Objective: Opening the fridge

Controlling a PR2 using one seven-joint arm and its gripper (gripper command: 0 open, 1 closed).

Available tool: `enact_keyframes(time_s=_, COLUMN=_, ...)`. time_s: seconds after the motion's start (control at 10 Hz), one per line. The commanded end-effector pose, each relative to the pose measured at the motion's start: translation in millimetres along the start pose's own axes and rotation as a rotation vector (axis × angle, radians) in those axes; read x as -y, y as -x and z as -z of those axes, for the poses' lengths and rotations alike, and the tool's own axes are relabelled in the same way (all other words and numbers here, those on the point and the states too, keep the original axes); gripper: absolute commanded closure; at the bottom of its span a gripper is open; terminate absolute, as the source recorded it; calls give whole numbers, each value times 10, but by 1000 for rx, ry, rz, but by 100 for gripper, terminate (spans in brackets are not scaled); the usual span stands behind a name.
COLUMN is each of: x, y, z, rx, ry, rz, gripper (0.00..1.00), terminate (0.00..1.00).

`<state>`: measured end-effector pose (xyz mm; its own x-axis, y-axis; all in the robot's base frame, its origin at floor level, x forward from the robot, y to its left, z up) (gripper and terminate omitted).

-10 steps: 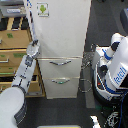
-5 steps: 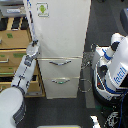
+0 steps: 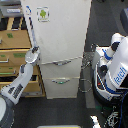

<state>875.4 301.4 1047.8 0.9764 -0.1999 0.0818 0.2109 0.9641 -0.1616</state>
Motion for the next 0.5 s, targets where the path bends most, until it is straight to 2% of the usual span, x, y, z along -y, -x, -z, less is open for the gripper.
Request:
enact_keyframes(time_s=0.1, x=2394, y=2599, z=-1078, rx=-68, ry=-9, rz=549, gripper=100, terminate=0)
enact_keyframes(time_s=0.2, x=3086, y=2863, z=-1356, rx=-54, ry=66, rz=658, gripper=100, terminate=0)
enact_keyframes(time_s=0.3, x=3521, y=2956, z=-1358, rx=-60, ry=104, rz=729, gripper=100, terminate=0)
enact_keyframes(time_s=0.5, x=5303, y=3031, z=-1051, rx=-104, ry=238, rz=922, gripper=100, terminate=0)
